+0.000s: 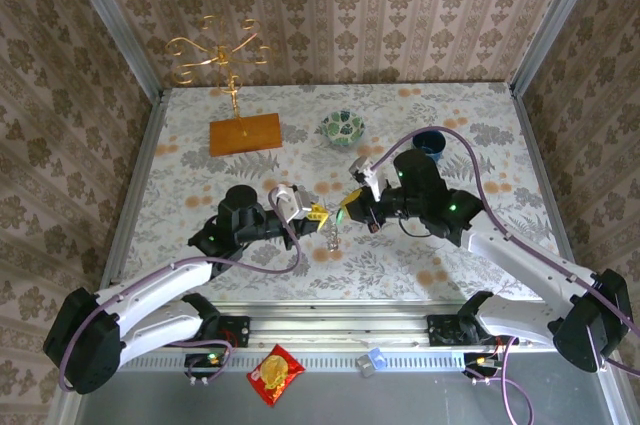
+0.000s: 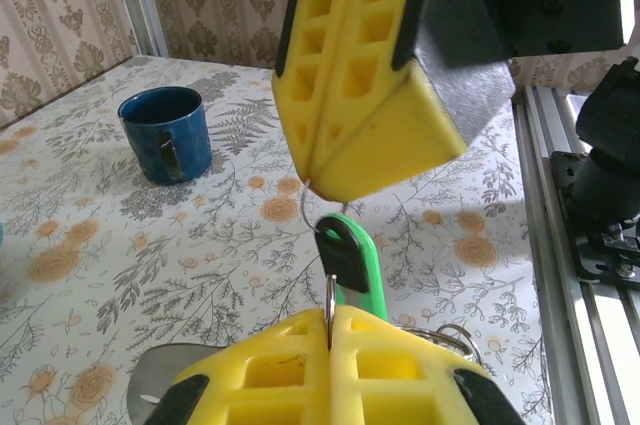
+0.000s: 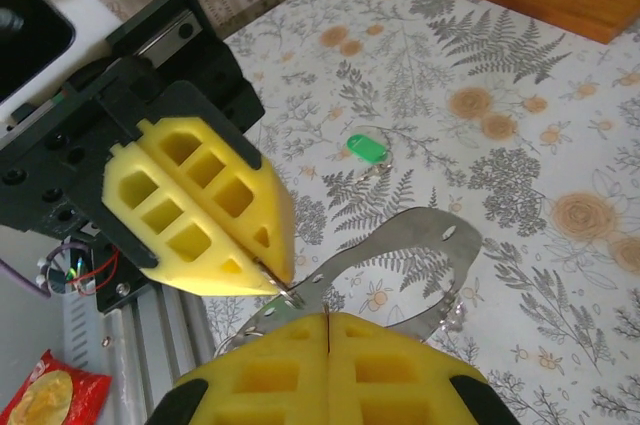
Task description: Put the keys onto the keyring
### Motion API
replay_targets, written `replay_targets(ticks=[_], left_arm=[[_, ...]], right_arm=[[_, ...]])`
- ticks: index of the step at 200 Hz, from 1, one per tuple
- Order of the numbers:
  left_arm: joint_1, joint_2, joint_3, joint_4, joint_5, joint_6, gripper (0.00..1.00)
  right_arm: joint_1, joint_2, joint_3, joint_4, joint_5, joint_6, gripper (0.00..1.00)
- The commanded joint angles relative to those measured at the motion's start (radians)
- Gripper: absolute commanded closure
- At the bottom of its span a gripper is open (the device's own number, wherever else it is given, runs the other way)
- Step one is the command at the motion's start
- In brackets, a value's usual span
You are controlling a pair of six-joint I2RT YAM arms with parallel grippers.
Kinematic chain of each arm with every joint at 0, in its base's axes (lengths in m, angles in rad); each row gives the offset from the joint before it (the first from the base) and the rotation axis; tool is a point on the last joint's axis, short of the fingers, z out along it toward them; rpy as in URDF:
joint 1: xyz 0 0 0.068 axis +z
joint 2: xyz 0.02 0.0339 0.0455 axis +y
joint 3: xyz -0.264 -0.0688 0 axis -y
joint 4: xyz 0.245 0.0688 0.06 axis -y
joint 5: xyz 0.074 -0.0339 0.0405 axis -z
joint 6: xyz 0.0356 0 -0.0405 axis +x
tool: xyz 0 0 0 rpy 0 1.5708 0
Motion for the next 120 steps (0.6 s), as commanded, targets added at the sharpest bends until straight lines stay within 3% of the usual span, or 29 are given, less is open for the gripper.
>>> replay_targets(ticks=[1, 120], left_arm=[[-0.008, -0.001, 0.012, 0.022, -0.026, -0.03, 1.0], [-0.019, 0.011, 0.004, 0.05, -0.041, -0.085, 1.0]], right_arm=[[0.01, 0.006, 0.032, 0.002, -0.046, -0.03, 1.0], [0.037, 0.054, 0.049, 0.027, -0.03, -0.012, 1.0]])
